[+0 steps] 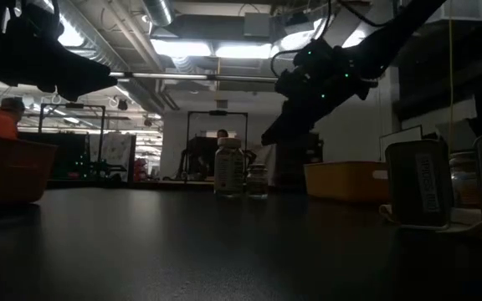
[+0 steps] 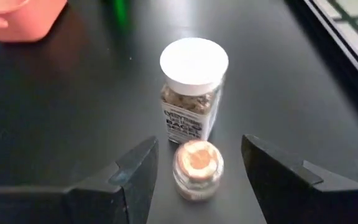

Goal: Sort spices by type
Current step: Put the top brown seasoning bottle into the transparent bin

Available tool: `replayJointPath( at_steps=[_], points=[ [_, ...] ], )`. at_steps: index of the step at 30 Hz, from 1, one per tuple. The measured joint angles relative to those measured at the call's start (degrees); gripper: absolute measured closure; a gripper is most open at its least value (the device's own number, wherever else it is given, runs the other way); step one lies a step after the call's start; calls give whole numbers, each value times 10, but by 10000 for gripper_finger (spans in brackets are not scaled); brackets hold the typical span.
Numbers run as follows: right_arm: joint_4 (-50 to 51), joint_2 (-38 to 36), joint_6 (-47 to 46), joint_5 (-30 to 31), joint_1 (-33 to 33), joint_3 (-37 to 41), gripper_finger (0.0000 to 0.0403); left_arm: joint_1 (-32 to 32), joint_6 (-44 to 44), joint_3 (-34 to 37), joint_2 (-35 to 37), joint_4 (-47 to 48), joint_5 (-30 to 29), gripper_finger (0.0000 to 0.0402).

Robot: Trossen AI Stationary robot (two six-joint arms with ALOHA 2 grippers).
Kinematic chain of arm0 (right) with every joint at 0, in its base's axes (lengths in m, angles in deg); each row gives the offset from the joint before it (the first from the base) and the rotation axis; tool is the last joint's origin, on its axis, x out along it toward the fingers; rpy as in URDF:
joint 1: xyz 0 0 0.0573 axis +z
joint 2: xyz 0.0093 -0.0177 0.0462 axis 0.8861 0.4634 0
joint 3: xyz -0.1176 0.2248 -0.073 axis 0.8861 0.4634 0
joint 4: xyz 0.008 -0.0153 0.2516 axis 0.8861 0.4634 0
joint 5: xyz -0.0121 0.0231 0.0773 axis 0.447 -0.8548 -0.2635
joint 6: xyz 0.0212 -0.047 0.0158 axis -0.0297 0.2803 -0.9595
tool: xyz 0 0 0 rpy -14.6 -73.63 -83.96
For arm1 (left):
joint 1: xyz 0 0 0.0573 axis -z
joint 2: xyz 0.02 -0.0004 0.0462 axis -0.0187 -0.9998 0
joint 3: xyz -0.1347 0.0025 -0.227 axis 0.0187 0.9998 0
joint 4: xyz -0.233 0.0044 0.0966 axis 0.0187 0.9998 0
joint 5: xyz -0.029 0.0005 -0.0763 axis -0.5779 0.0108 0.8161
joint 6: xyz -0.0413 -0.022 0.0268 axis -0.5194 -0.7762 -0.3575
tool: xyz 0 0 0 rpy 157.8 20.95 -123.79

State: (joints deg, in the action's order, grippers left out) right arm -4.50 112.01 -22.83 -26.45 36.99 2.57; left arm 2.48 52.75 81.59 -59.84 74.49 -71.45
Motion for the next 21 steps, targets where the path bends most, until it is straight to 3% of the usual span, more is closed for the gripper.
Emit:
replayJointPath(
  at_steps=[3,10,21],
  points=[
    [-22,19,38,7,19,0,173,0,0,0,0,0,0,185],
    [-40,38,55,89,42,0,173,0,-1,0,0,5,0,185],
    [-40,40,54,96,40,0,173,0,-2,-1,0,7,0,185]
  ],
)
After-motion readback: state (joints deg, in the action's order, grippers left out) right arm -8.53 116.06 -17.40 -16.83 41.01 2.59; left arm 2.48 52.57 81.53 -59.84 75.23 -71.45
